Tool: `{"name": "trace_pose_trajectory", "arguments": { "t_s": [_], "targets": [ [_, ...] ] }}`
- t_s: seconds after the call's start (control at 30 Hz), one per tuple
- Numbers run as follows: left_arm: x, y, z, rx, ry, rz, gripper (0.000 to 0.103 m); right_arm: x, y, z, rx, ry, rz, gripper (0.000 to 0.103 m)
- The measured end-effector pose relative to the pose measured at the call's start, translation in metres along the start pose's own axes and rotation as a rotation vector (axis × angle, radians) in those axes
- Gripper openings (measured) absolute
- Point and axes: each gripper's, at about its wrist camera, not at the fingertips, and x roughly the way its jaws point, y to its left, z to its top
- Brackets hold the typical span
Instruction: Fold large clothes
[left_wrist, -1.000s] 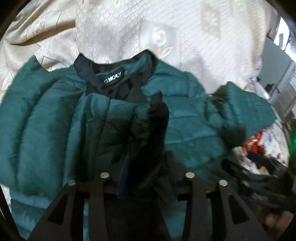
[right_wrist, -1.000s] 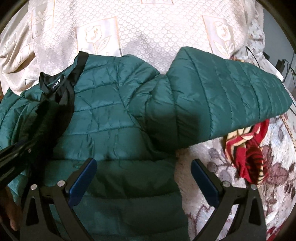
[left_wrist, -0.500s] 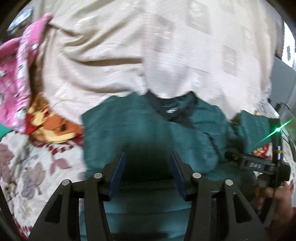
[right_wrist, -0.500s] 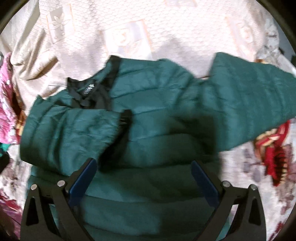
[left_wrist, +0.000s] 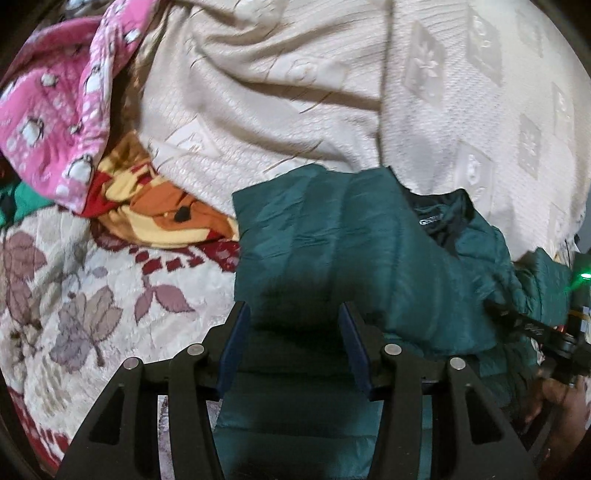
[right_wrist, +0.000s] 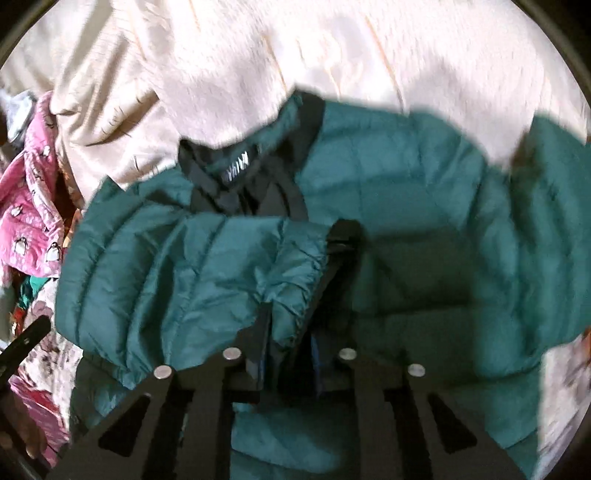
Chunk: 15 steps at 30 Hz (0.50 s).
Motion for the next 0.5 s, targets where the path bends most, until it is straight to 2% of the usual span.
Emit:
{"name": "trace_pose_trajectory", "arguments": {
  "t_s": [0.1,0.17,0.37,0.5],
  "targets": [
    [0.008,0.003,-0.001,-0.015,0.006,0.010,0.027,-0.024,0.000,0.012,-0.096,-0.094,-0.108,0.015],
    [0.013,0.004,-0.001,-0.019,0.009,0.014,0.027,-0.034,-0.010,0.021,-0.099,-0.123,-0.145,0.015],
    [0.024,-0.002,-0.004,-0.005,0.025,0.016,0.027,-0.021,-0.038,0.036,-0.055,-0.124,-0.201,0.014],
    [0.026,-0.004,-0.002,0.011,0.016,0.037,0.027,-0.005,-0.047,0.036,-0.086,-0.113,-0.292,0.014]
  ]
}}
